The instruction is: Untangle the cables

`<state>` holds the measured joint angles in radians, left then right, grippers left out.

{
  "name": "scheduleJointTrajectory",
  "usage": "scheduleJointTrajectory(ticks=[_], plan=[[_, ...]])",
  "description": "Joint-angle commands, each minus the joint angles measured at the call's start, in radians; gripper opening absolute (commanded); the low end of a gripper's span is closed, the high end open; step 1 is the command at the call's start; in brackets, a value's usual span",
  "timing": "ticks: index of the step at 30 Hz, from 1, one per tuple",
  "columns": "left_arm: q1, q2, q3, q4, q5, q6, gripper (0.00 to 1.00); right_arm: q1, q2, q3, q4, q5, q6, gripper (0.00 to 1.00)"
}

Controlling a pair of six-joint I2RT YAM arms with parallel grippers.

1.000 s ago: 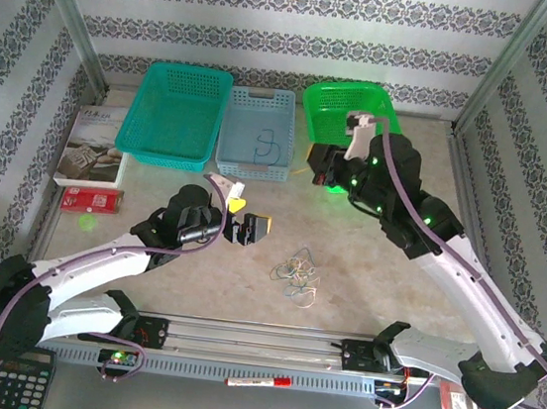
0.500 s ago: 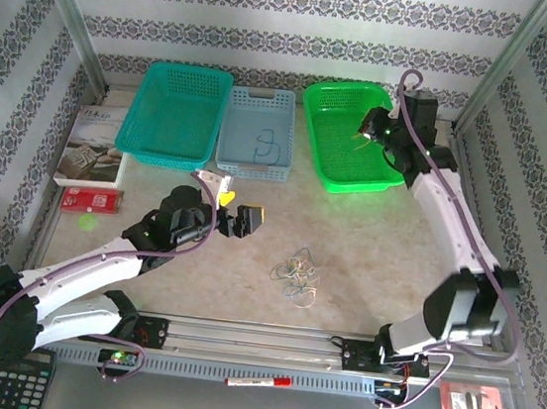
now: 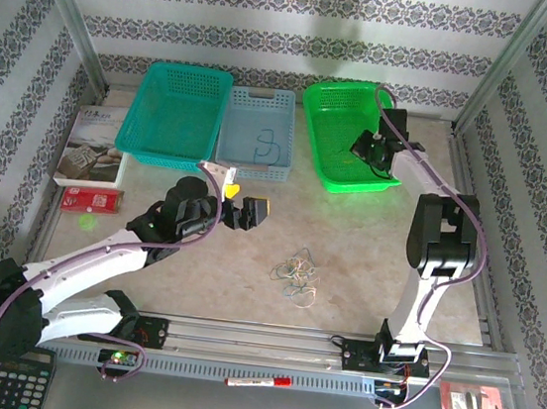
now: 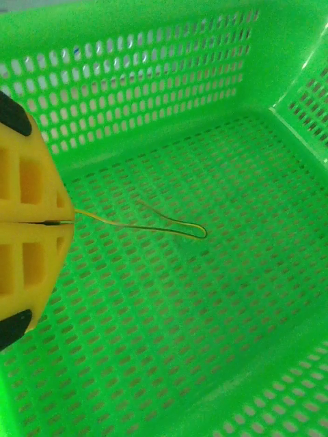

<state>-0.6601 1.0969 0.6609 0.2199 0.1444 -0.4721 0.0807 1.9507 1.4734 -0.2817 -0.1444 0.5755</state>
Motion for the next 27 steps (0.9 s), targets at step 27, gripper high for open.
scheduleJointTrajectory(ticks=[27], plan=[[-0.012, -0.032, -0.009, 0.005, -0.024, -0.054, 1.0, -0.009, -0.211, -0.142, 0.049, -0.026, -0.038, 0.13]])
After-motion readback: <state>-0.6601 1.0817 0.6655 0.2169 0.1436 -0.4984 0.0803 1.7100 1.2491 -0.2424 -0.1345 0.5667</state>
